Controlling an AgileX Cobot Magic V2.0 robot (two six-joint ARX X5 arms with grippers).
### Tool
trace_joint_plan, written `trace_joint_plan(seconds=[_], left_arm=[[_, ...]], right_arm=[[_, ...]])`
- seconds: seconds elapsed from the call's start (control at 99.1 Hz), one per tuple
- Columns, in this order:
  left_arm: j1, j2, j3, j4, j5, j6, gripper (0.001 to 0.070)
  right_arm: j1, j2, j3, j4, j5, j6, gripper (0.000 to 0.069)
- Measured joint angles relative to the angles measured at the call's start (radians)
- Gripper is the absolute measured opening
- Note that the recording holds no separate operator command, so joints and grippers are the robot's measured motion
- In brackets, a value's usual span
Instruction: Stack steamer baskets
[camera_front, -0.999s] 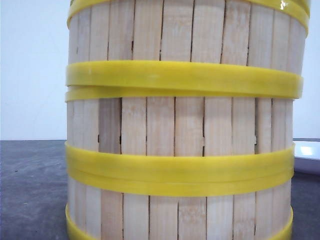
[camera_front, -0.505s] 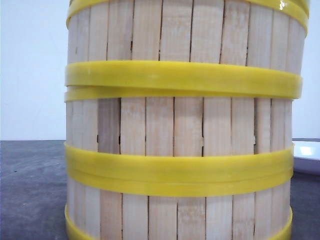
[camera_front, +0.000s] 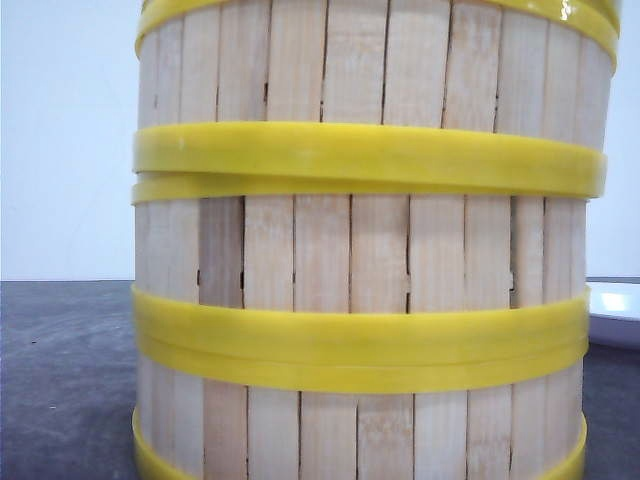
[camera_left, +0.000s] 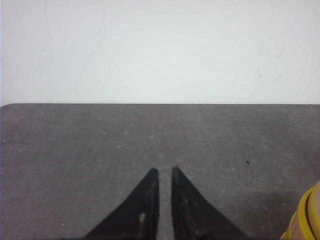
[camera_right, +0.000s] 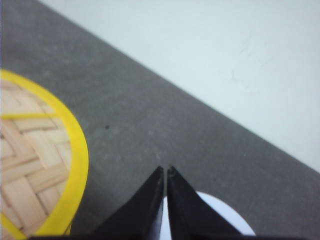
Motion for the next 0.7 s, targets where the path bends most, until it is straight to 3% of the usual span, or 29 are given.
trace_joint_plan(seconds=[0.697], left_arm=[[0.000,0.000,0.001,0.001,0.000,-0.002,0.0018]], right_arm=[[-0.008,-0.048,0.001,-0.003,0.000,0.000,0.0007]])
